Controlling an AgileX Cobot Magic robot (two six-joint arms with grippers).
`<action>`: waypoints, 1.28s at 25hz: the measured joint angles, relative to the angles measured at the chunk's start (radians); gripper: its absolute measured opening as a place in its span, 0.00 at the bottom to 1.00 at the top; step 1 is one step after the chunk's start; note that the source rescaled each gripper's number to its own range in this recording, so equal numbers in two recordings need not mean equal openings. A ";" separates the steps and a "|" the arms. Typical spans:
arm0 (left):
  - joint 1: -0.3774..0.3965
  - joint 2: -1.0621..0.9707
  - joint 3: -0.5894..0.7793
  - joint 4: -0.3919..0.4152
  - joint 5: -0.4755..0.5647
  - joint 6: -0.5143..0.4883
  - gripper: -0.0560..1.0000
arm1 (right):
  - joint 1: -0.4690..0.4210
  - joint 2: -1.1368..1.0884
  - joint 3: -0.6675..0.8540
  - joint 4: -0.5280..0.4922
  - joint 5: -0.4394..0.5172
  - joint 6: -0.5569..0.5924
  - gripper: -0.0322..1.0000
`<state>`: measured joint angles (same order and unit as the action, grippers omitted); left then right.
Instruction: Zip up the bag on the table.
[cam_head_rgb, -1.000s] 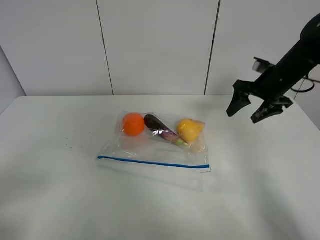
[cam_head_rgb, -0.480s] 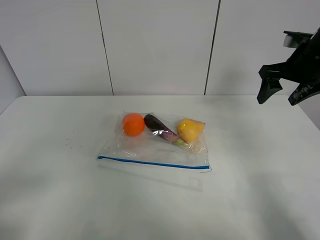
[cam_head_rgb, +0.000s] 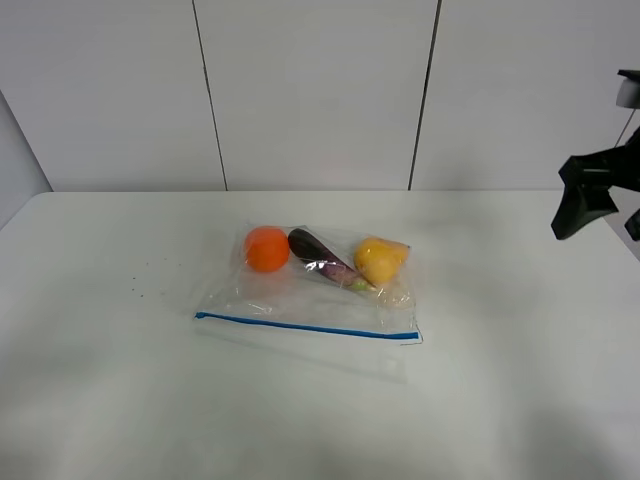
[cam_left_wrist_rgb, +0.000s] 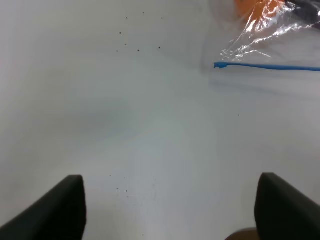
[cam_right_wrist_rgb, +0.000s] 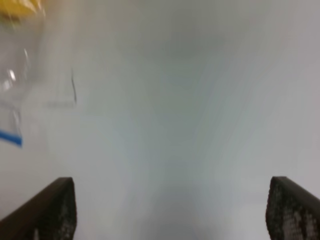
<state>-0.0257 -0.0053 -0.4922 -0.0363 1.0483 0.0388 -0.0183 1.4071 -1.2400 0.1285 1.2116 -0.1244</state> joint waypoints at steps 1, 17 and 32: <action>0.000 0.000 0.000 0.002 0.000 -0.001 1.00 | 0.000 -0.033 0.041 0.000 0.000 0.000 0.85; 0.000 0.000 0.000 0.005 0.000 -0.005 1.00 | 0.000 -0.664 0.648 -0.003 -0.088 0.000 0.85; 0.000 0.000 0.000 0.005 0.000 -0.005 1.00 | 0.000 -1.187 0.746 -0.019 -0.181 0.030 0.85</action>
<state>-0.0257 -0.0053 -0.4922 -0.0312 1.0483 0.0342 -0.0183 0.2202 -0.4943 0.1095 1.0309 -0.0948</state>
